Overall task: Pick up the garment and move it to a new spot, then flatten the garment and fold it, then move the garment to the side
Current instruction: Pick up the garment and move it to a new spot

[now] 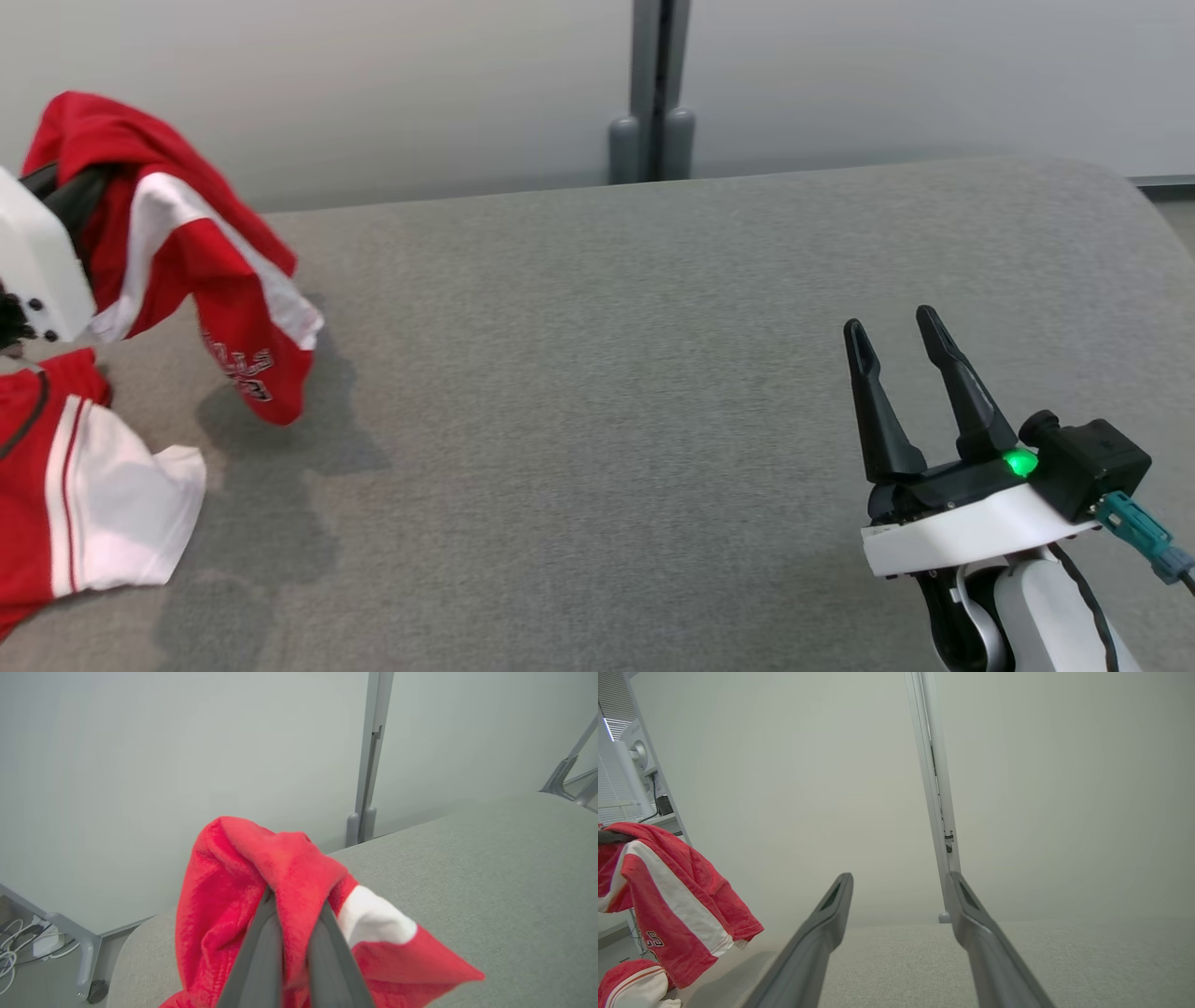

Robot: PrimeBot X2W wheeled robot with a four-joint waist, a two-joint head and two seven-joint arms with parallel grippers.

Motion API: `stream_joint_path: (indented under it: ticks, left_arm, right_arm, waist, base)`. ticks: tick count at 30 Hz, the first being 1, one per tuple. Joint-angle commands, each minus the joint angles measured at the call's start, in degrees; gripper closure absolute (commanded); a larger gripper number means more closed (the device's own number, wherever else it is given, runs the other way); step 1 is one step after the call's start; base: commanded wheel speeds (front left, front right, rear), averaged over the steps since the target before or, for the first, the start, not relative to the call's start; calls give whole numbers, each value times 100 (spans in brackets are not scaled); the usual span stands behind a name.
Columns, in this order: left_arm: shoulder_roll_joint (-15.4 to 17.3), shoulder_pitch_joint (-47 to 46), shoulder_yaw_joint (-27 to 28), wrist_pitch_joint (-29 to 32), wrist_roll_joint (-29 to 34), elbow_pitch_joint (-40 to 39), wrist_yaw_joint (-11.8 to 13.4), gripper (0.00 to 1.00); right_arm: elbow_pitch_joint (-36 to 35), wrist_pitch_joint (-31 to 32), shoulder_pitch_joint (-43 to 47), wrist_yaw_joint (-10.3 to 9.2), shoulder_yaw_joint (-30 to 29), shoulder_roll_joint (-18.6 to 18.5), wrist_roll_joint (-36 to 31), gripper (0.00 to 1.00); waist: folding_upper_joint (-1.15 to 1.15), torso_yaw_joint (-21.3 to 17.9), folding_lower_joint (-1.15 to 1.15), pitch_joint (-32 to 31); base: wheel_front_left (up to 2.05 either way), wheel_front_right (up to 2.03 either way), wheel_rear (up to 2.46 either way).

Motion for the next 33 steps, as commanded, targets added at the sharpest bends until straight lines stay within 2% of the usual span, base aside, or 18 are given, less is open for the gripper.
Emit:
stream_joint_path:
  ticks: [1,10,20,26,30,33]
  left_arm:
    - [-69,-94,-17,-42,34,-269,61,100]
    - [-285,215,-65,-97,-76,-1409,309,100]
    - [-567,960,3,-633,-267,-2501,774,100]
    - [-697,1721,-427,-934,-33,-2087,780,100]
    - [-774,1924,-899,-1215,699,-1086,1016,100]
    - [-963,1986,-977,-1464,874,-502,1181,100]
  right_arm:
    - [-33,-28,84,3,-56,-38,23,0]
    - [-130,-27,152,3,-180,-36,53,0]
    - [-266,-28,197,3,-382,-34,10,0]
    - [-332,-28,193,3,-423,-34,-7,0]
    - [-344,-28,134,3,-415,-34,-58,0]
    - [-319,-28,128,3,-410,-35,-75,0]
  waist:
    - [0,-311,0,-141]
    - [0,-896,0,-159]
    - [0,-1277,0,113]
    - [0,-1289,0,305]
    - [0,-1212,0,369]
    - [0,-1135,0,371]
  base:
    - [0,0,0]
    - [0,0,0]
    - [0,0,0]
    - [0,0,0]
    - [0,0,0]
    - [0,0,0]
